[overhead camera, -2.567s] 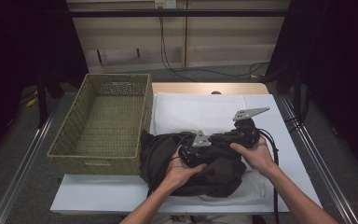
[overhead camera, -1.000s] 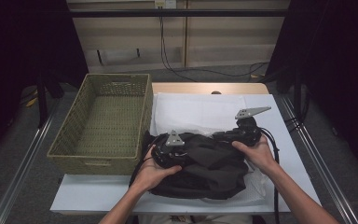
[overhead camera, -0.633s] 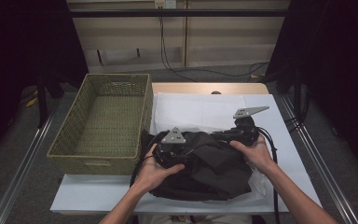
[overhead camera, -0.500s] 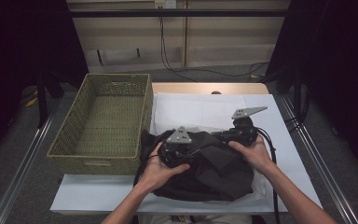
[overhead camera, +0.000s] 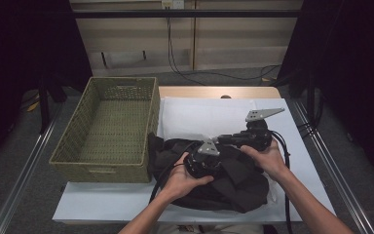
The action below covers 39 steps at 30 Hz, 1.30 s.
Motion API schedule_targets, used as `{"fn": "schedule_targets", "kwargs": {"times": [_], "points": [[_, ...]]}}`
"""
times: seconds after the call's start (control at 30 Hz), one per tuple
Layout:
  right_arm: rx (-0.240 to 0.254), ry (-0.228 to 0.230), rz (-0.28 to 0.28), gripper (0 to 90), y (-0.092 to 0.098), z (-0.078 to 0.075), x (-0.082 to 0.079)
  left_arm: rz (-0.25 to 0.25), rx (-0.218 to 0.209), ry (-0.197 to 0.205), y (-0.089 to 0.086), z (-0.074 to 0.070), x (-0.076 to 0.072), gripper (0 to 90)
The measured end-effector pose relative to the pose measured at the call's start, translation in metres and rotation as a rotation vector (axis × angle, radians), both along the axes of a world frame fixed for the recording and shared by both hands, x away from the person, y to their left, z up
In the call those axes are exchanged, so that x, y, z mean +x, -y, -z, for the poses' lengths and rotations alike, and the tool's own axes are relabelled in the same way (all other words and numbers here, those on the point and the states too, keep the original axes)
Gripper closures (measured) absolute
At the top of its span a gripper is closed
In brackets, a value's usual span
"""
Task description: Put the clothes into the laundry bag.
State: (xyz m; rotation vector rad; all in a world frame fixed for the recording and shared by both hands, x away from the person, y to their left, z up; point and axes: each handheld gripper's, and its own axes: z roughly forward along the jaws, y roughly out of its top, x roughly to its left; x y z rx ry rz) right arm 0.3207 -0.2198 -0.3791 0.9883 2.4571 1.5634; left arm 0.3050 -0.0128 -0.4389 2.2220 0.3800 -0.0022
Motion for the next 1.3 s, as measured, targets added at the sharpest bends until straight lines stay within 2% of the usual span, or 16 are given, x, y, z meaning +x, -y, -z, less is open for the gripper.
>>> {"fn": "schedule_targets", "kwargs": {"times": [0.07, 0.1, 0.2, 0.3, 0.4, 0.5, 0.63, 0.67, 0.77, 0.87, 0.93, 1.0, 1.03, 1.1, 1.2, 1.3], "points": [[-0.007, 0.005, -0.007, 90.0, 0.0, -0.002, -0.002, -0.025, 0.025, -0.002, 0.0, 0.006, 0.002, 77.0], [-0.009, 0.002, -0.005, 90.0, 0.0, -0.001, -0.003, -0.04, 0.003, -0.015, 0.0, 0.007, 0.003, 76.7], [-0.016, -0.011, -0.01, 90.0, 0.0, 0.003, -0.004, -0.044, 0.011, 0.0, -0.003, 0.003, 0.002, 72.5], [-0.018, -0.018, -0.013, 90.0, 0.001, 0.007, -0.004, -0.033, -0.051, -0.007, -0.01, -0.004, 0.002, 60.9], [-0.02, -0.024, -0.012, 90.0, 0.001, 0.01, -0.004, -0.027, -0.07, -0.01, -0.021, -0.015, 0.0, 52.1], [-0.022, -0.025, -0.011, 90.0, 0.001, 0.01, -0.003, -0.015, -0.103, 0.005, -0.034, -0.026, -0.002, 48.9], [-0.027, -0.025, -0.008, 90.0, 0.001, 0.01, -0.003, -0.065, -0.135, 0.032, -0.053, -0.038, 0.002, 43.6], [-0.028, -0.025, -0.008, 90.0, 0.001, 0.011, -0.003, -0.09, -0.136, 0.035, -0.058, -0.04, 0.003, 40.2], [-0.031, -0.025, -0.007, 90.0, 0.001, 0.012, -0.003, -0.114, -0.161, 0.046, -0.069, -0.042, 0.01, 28.0], [-0.033, -0.024, -0.005, 90.0, 0.001, 0.012, -0.002, -0.163, -0.144, 0.054, -0.075, -0.038, 0.014, 19.5], [-0.034, -0.024, -0.005, 90.0, 0.002, 0.012, -0.002, -0.199, -0.092, 0.085, -0.075, -0.033, 0.015, 16.5], [-0.033, -0.024, -0.003, 90.0, 0.002, 0.012, -0.003, -0.221, -0.051, 0.073, -0.074, -0.027, 0.017, 13.4], [-0.034, -0.024, -0.002, 90.0, 0.002, 0.012, -0.003, -0.238, -0.02, 0.086, -0.069, -0.024, 0.016, 12.1], [-0.038, -0.023, -0.002, 90.0, 0.002, 0.012, -0.002, -0.236, 0.008, 0.093, -0.062, -0.015, 0.017, 9.0], [-0.042, -0.02, 0.004, 90.0, 0.004, 0.012, -0.002, -0.234, 0.062, 0.042, -0.06, 0.004, 0.022, 6.0], [-0.049, -0.015, 0.007, 90.0, 0.005, 0.011, -0.002, -0.236, 0.069, 0.025, -0.063, 0.012, 0.018, 6.2]]}}
